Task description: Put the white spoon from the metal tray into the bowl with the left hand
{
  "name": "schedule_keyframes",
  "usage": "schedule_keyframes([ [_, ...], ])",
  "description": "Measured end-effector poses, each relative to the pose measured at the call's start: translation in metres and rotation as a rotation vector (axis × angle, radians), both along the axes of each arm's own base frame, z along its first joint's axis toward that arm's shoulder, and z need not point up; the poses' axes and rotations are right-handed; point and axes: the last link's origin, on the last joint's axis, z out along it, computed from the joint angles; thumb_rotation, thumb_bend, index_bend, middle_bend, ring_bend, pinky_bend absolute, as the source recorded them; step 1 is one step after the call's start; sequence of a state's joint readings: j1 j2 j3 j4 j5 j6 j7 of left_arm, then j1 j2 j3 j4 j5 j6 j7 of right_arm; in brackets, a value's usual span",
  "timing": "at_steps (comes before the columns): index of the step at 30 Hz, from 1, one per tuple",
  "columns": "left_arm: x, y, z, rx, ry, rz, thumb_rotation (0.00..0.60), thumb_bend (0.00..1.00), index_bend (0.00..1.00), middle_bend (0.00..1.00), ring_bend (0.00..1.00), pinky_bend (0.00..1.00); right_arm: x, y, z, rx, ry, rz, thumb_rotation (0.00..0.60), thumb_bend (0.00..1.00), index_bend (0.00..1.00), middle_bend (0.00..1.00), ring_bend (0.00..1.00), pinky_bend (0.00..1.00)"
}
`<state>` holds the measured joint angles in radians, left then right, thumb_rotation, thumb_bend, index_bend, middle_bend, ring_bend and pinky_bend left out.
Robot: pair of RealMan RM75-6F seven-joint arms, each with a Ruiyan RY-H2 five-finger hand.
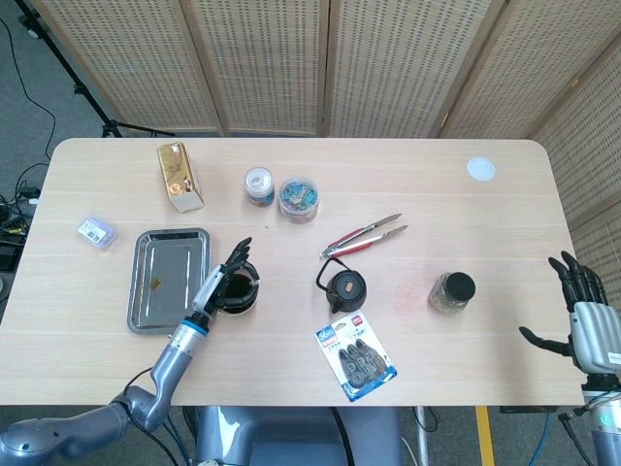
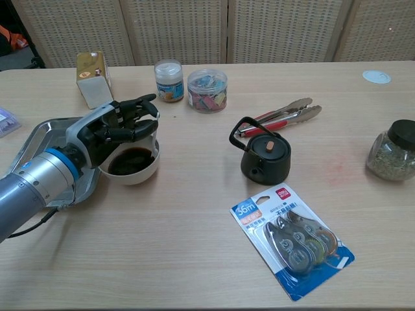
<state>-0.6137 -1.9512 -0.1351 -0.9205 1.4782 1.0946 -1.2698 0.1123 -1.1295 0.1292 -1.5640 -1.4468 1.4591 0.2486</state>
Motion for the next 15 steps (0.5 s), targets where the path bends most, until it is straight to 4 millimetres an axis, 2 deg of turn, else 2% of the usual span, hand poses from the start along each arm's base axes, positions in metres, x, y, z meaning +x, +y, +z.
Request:
schedule_keyframes([
  [7,0.001,-0.011,0.002,-0.024,-0.026,-0.011,0.6,0.48,0.7,0.0,0.0,0.0,0.001,0.001,0.0,0.002,-0.001,0.003,0.6,0.03,0.0,0.0,0.0,0.0],
  [15,-0.01,-0.016,0.007,-0.026,-0.037,0.015,0.6,0.49,0.7,0.0,0.0,0.0,0.001,0.001,0.0,-0.001,0.0,0.006,0.6,0.03,0.0,0.0,0.0,0.0],
])
